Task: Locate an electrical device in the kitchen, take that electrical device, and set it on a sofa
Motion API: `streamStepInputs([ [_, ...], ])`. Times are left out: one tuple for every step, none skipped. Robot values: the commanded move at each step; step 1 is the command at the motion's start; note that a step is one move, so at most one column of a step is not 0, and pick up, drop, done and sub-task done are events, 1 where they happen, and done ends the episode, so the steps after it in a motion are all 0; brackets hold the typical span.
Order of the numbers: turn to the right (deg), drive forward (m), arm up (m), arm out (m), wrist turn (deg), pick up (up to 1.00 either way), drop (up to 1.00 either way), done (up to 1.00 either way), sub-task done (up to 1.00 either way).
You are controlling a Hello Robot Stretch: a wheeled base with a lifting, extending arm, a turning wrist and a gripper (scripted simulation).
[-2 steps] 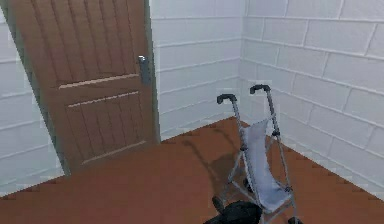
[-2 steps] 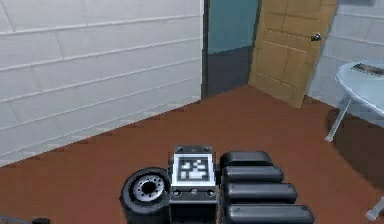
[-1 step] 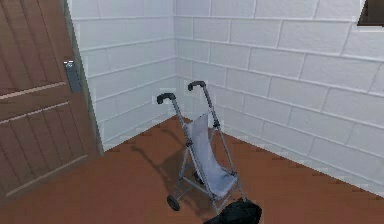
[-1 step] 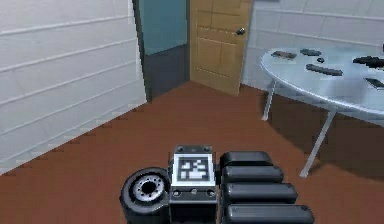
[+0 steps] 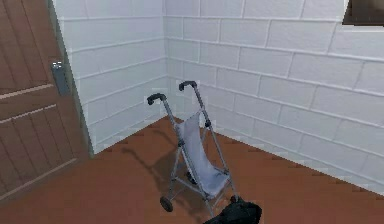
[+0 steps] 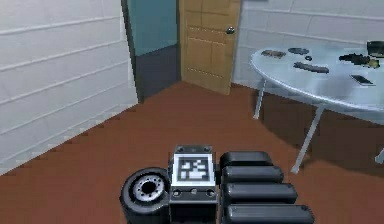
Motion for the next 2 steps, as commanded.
streamStepInputs([
  [-45.0,0.00,0.00,0.00,0.0,0.00,0.00,0.00,0.00],
  [-6.0,0.00,0.00,0.00,0.0,0.00,0.00,0.00,0.00],
])
